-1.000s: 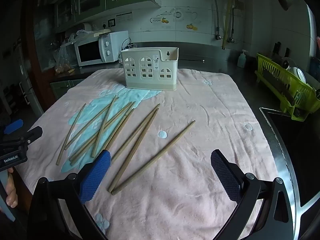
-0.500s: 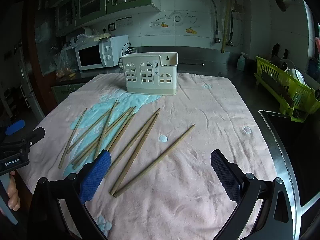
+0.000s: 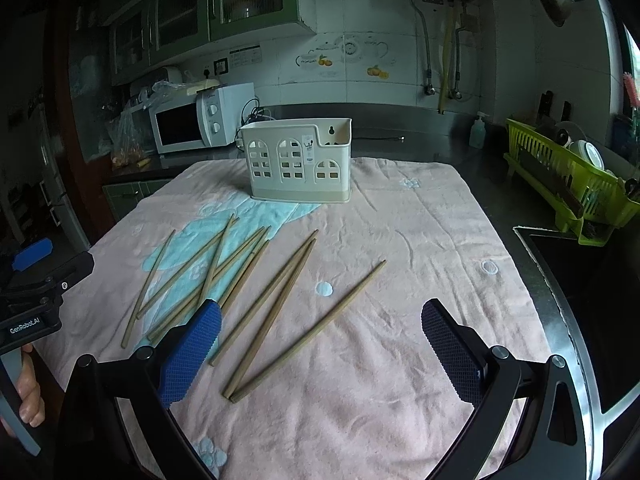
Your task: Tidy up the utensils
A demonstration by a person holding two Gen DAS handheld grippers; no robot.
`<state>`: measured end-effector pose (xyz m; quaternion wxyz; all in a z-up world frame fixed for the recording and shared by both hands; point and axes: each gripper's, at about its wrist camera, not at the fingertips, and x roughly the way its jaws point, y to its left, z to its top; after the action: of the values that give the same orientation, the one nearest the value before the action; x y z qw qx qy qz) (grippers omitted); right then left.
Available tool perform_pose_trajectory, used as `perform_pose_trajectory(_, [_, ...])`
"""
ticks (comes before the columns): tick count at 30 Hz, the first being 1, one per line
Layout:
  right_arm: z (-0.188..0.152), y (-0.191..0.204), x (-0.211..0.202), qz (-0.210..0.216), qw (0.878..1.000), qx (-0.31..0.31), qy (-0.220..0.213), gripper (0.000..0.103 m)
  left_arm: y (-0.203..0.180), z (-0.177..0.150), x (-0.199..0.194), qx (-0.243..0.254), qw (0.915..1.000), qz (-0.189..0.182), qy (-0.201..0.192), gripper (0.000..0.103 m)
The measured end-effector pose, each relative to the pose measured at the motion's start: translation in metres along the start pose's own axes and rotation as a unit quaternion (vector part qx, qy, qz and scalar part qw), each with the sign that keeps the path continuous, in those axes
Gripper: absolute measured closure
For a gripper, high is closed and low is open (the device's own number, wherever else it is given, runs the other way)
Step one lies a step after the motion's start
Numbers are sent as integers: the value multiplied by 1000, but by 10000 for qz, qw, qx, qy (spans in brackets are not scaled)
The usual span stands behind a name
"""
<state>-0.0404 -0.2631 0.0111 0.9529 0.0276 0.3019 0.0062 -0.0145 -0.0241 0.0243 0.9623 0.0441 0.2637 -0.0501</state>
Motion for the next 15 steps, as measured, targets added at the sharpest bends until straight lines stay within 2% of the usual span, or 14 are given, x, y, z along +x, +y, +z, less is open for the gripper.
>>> perform_pose_trajectory(15, [4,0,-7,-10,9999,-5,-105,6,-3,6,-3,10,9999,-4,-100,5])
